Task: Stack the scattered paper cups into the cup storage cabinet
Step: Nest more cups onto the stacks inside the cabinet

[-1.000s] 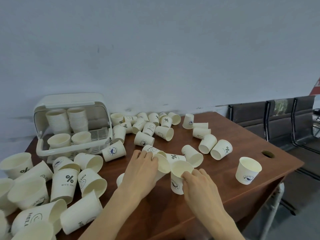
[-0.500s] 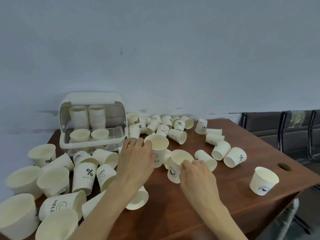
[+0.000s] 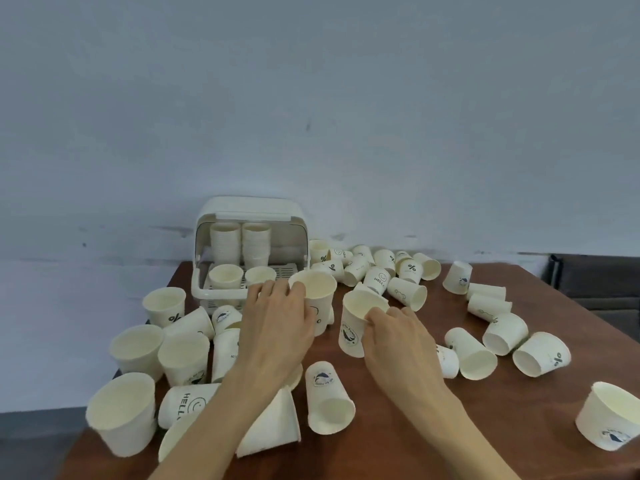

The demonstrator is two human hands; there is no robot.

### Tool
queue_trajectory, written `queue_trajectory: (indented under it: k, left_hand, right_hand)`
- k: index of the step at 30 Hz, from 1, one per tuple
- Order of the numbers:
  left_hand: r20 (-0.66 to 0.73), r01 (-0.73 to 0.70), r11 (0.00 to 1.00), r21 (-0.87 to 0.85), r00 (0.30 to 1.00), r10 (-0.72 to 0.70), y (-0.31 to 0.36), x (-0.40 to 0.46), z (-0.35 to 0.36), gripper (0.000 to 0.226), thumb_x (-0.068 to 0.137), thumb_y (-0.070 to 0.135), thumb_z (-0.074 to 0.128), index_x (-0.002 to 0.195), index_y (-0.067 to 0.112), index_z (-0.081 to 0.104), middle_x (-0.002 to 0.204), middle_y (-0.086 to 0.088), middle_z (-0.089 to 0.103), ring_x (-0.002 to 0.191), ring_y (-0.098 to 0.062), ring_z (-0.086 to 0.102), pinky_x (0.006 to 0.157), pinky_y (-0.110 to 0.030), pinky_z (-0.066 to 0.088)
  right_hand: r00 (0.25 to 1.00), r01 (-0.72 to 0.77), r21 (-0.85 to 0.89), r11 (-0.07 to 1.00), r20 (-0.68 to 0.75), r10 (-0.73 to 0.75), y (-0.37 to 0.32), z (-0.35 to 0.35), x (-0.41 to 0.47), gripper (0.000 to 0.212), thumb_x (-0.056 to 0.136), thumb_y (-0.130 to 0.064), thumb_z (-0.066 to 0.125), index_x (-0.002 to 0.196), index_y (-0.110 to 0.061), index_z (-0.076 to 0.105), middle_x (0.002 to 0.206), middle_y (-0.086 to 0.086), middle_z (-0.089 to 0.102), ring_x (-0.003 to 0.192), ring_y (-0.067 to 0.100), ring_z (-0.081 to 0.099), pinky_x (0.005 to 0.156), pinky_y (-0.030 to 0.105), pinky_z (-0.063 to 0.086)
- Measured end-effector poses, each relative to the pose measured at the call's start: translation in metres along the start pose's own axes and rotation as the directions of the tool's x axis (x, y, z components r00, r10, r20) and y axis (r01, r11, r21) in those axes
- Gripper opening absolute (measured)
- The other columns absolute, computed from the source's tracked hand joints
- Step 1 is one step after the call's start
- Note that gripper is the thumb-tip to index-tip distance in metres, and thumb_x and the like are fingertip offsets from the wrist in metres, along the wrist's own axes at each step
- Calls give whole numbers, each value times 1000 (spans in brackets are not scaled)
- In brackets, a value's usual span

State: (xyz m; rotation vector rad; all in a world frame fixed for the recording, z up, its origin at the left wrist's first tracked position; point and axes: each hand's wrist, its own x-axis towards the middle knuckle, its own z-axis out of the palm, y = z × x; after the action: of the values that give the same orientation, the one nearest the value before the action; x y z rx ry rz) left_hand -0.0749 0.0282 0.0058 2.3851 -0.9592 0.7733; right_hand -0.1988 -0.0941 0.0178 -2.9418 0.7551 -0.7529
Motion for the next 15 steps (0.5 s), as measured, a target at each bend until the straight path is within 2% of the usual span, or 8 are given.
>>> queue_trajectory:
  k: [2, 5, 8, 10, 15]
  left_hand:
    - [-6, 30, 999, 19, 1000, -30, -13, 1, -3, 20, 90, 29, 48, 96, 18, 65, 91, 0, 64, 89, -20, 58, 90, -36, 42]
    - [-38, 56, 994, 92, 998, -53, -34, 5, -5, 6, 85, 19, 61, 88, 18, 66, 82, -1, 64, 80, -22, 59, 82, -37, 43]
    - [-77, 81, 984, 160, 995, -69, -58, 16, -4, 7, 77, 10, 71, 79, 16, 68, 71, -3, 63, 70, -25, 60, 72, -39, 45]
    - [-103, 114, 977, 183, 990, -97, -75, 25, -2, 7, 76, 8, 72, 76, 15, 68, 68, -5, 63, 67, -26, 60, 71, -37, 44]
    - [-114, 209, 948, 242, 976, -186, -115, 50, 10, 9, 76, 5, 69, 72, 13, 69, 62, -6, 60, 59, -28, 56, 66, -36, 40]
  right_hand:
    - [1000, 25, 15, 1000, -19, -25, -9, 3, 7, 15, 95, -22, 43, 93, -16, 56, 90, 1, 59, 88, 21, 46, 68, 29, 28]
    - [998, 66, 49, 997, -25, -65, -24, 11, 20, 16, 96, -23, 43, 96, -15, 57, 92, 2, 59, 90, 21, 48, 68, 29, 27]
    - [995, 86, 97, 992, -55, -81, -39, 27, 45, 22, 97, -21, 41, 98, -13, 61, 90, 4, 61, 89, 24, 51, 67, 33, 37]
    - [994, 92, 161, 983, -81, -80, -50, 42, 68, 24, 96, -20, 42, 96, -13, 64, 85, 5, 61, 83, 26, 53, 67, 37, 44]
    - [987, 149, 250, 957, -92, -129, -80, 74, 126, 26, 96, -17, 42, 96, -13, 68, 81, 5, 62, 79, 26, 54, 64, 37, 43]
